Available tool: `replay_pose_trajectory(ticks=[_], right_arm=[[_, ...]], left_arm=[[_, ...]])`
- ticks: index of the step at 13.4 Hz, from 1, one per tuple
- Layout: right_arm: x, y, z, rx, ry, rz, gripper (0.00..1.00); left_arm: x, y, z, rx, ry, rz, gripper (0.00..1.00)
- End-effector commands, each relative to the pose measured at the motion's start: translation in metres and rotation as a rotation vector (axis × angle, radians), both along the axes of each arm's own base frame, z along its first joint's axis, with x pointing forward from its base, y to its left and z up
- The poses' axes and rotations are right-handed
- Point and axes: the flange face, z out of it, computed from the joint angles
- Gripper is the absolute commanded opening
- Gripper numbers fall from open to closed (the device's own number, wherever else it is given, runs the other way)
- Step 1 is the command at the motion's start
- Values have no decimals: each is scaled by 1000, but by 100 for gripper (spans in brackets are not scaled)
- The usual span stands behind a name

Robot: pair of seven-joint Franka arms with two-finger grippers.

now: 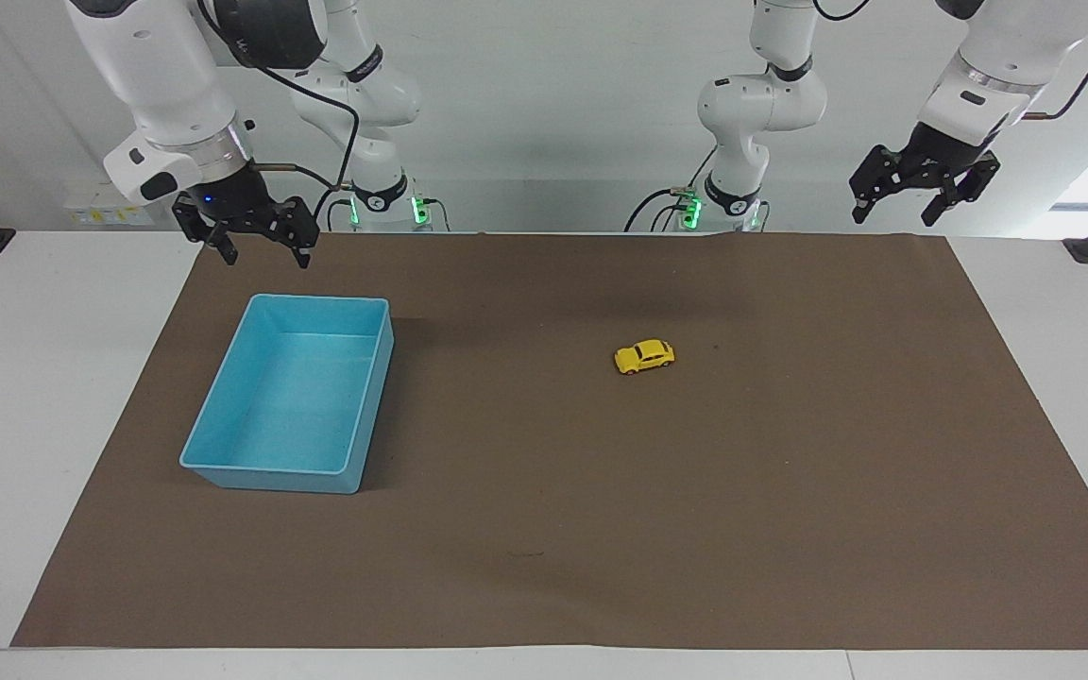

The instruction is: Wind up and store yellow beetle car

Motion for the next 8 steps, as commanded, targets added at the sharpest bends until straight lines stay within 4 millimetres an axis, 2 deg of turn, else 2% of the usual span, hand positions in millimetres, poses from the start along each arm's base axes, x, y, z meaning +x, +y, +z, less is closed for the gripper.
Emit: replay_pose_trajectory(ticks=[1, 4, 8], right_arm=[[-3, -2, 4, 17, -4, 12, 100], [-3, -2, 4, 17, -4, 12, 100], [-3, -3, 4, 17, -4, 10, 100]], left_arm=[[-6, 4, -2, -3, 11, 11, 100], [-6, 4, -7, -2, 20, 16, 100], [-6, -2, -14, 2, 38, 175, 100]])
